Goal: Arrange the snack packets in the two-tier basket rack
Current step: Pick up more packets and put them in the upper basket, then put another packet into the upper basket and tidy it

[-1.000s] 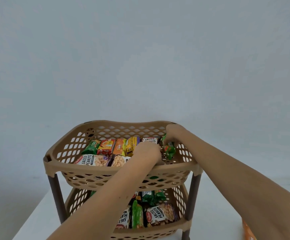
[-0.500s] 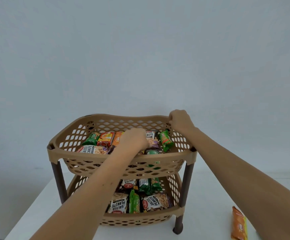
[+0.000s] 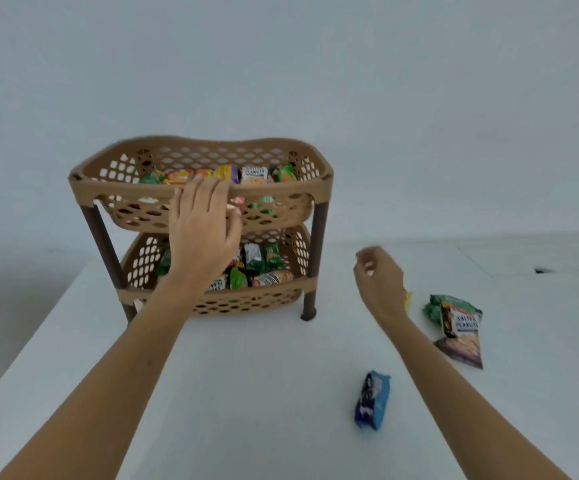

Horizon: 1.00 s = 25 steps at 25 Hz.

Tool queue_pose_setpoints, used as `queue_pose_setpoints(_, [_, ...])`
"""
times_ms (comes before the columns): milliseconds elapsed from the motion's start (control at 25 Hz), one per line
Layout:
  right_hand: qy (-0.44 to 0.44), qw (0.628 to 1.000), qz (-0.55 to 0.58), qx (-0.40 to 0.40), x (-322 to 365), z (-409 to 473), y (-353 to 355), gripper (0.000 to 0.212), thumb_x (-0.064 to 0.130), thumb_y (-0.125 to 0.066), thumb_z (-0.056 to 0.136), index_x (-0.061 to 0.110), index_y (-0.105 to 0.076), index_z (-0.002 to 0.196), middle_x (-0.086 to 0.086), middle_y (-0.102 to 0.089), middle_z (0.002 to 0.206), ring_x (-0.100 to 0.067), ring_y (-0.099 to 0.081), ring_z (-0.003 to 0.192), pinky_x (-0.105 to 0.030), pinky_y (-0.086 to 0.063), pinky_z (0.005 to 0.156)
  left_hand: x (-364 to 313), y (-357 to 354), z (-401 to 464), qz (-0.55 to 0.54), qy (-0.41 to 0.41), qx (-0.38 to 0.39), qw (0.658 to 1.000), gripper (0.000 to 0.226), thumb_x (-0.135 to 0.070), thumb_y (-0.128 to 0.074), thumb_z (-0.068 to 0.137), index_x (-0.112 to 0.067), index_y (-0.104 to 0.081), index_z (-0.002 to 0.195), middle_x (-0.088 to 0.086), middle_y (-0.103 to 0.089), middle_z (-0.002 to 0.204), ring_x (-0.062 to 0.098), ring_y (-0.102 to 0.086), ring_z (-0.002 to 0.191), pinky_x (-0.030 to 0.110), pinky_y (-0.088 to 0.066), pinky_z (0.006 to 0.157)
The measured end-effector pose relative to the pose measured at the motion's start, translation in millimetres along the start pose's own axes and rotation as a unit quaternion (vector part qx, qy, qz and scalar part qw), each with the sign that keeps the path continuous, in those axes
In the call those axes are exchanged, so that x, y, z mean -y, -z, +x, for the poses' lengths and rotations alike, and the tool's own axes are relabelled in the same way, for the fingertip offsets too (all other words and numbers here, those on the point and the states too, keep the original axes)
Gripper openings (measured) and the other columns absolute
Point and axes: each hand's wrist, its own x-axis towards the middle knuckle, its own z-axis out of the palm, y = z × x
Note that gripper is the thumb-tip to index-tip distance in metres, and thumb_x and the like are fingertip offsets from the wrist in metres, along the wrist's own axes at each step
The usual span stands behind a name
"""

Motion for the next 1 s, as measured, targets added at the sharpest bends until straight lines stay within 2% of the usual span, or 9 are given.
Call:
queue_pose_setpoints(80, [-0.082,0.982,-0.13,0.108,-42,-41,2,0.025,0.02,-0.061,0.087,0.01,-0.061,0.109,-0.01,-0.062,0.11,-0.026,-0.059,0.102,-0.029,-0.041,0.086,5,-7,-4,0.031,-0.02,0.022,0.999,0.049,-0.027,-0.047,0.092,-0.008,-0.043,0.137,0.013,-0.049,0.141,0.03,-0.035,0.138,0.05,-0.023,0.115])
queue_pose_setpoints(160, [-0.184,0.934,-0.229,0.204,-71,-74,8,0.053,0.045,-0.062,0.086,0.007,-0.05,0.122,-0.015,-0.05,0.124,-0.033,-0.051,0.114,-0.039,-0.041,0.094,9,-11,-7,0.05,-0.032,0.033,0.998,0.056,-0.026,-0.048,0.09,-0.01,-0.035,0.142,0.014,-0.043,0.144,0.031,-0.029,0.141,0.051,-0.02,0.116])
queue_pose_setpoints(240, [-0.292,0.887,-0.231,0.274,-86,-97,15,0.077,0.062,-0.062,0.078,0.005,-0.037,0.125,-0.016,-0.043,0.125,-0.036,-0.051,0.114,-0.042,-0.047,0.087,9,-14,-8,0.057,-0.03,0.031,0.997,0.059,-0.024,-0.049,0.089,-0.011,-0.032,0.143,0.015,-0.042,0.144,0.032,-0.028,0.141,0.051,-0.019,0.116])
queue_pose_setpoints(320, [-0.333,0.878,-0.165,0.302,-93,-113,18,0.076,0.063,-0.067,0.074,0.008,-0.033,0.113,-0.013,-0.051,0.111,-0.032,-0.061,0.096,-0.038,-0.054,0.071,5,-14,-7,0.055,-0.017,0.026,0.998,0.059,-0.023,-0.051,0.087,-0.01,-0.032,0.142,0.017,-0.042,0.143,0.033,-0.028,0.14,0.053,-0.02,0.115])
queue_pose_setpoints(440, [-0.315,0.908,-0.099,0.259,-99,-125,18,0.06,0.049,-0.072,0.076,0.012,-0.032,0.101,-0.006,-0.053,0.093,-0.021,-0.058,0.077,-0.026,-0.046,0.053,1,-12,-7,0.046,-0.011,0.022,0.999,0.061,-0.018,-0.052,0.084,-0.008,-0.033,0.14,0.019,-0.041,0.142,0.036,-0.029,0.139,0.055,-0.021,0.114])
queue_pose_setpoints(600, [-0.294,0.939,-0.093,0.151,-108,-110,19,0.041,0.039,-0.067,0.085,0.011,-0.04,0.097,-0.006,-0.057,0.091,-0.021,-0.055,0.075,-0.028,-0.041,0.057,1,-5,-6,0.046,-0.022,0.034,0.998,0.064,-0.013,-0.056,0.081,-0.006,-0.033,0.141,0.021,-0.041,0.141,0.038,-0.029,0.139,0.057,-0.022,0.113])
queue_pose_setpoints(800, [-0.318,0.929,-0.138,0.129,-122,-70,23,0.04,0.036,-0.065,0.084,0.004,-0.052,0.104,-0.012,-0.065,0.101,-0.023,-0.058,0.081,-0.026,-0.038,0.058,4,-6,-7,0.052,-0.04,0.03,0.997,0.066,-0.012,-0.055,0.081,-0.005,-0.032,0.141,0.022,-0.04,0.142,0.039,-0.029,0.138,0.056,-0.021,0.113])
queue_pose_setpoints(920, [-0.312,0.949,-0.009,0.033,-102,-43,24,0.041,0.037,-0.07,0.081,0.005,-0.057,0.103,-0.009,-0.067,0.095,-0.017,-0.058,0.075,-0.028,-0.043,0.062,6,-11,-8,0.06,-0.041,0.012,0.997,0.062,-0.016,-0.046,0.082,-0.006,-0.03,0.142,0.021,-0.039,0.142,0.038,-0.028,0.138,0.055,-0.018,0.114])
queue_pose_setpoints(1000, [-0.268,0.955,0.117,-0.04,-67,-15,26,0.04,0.041,-0.07,0.081,0.012,-0.052,0.104,-0.006,-0.066,0.093,-0.012,-0.061,0.072,-0.028,-0.049,0.064,8,-14,-8,0.066,-0.036,0.003,0.997,0.063,-0.02,-0.042,0.081,-0.007,-0.031,0.142,0.019,-0.04,0.143,0.036,-0.028,0.139,0.053,-0.015,0.115])
